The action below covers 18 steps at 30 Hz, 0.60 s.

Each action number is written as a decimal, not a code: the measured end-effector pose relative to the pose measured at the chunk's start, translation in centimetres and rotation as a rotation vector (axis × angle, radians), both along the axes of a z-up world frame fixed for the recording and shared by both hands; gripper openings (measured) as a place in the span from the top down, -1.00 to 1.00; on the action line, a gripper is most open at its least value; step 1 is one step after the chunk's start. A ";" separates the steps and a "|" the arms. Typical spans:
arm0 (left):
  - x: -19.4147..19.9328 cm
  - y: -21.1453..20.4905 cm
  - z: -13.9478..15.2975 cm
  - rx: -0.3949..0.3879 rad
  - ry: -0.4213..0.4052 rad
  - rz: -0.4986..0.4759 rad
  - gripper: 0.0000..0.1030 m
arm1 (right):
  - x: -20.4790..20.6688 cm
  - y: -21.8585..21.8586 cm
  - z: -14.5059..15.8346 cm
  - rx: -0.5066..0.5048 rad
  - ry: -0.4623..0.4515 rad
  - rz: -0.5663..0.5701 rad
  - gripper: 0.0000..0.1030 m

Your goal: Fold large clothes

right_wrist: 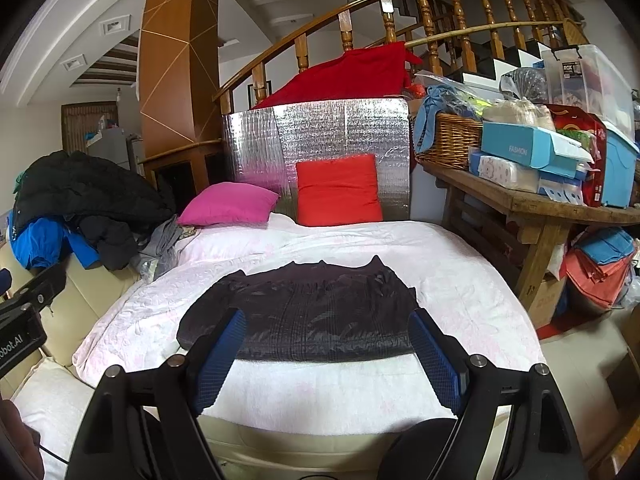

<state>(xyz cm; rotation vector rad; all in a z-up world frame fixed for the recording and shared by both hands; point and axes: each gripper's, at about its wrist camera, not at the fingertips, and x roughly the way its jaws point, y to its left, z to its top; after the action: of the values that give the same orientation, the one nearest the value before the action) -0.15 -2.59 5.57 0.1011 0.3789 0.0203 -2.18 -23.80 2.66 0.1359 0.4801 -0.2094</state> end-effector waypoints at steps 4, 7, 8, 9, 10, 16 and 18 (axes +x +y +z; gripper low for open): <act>0.1 0.1 0.0 0.000 0.004 0.002 -0.94 | 0.0 0.0 -0.1 0.001 0.002 0.000 -0.67; 0.2 0.1 -0.1 0.000 0.006 0.003 -0.94 | 0.1 -0.1 -0.2 0.001 0.003 0.001 -0.67; 0.2 0.1 -0.1 0.001 0.006 0.002 -0.94 | 0.1 0.0 -0.2 0.001 0.003 0.000 -0.67; 0.2 0.1 -0.1 0.001 0.006 0.002 -0.94 | 0.1 -0.1 -0.2 0.001 0.005 0.001 -0.67; 0.2 0.1 -0.1 0.001 0.006 0.002 -0.94 | 0.2 -0.1 -0.3 0.002 0.006 0.002 -0.67; 0.2 0.2 -0.2 -0.002 0.009 0.006 -0.94 | 0.3 -0.2 -0.4 0.002 0.009 0.006 -0.67; 0.3 0.2 -0.3 -0.004 0.009 0.006 -0.94 | 0.4 -0.1 -0.4 0.001 0.010 0.006 -0.67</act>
<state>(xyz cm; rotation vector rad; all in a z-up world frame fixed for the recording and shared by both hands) 0.14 -2.34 5.30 0.0966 0.3883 0.0250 -1.80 -23.95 2.28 0.1347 0.4906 -0.2039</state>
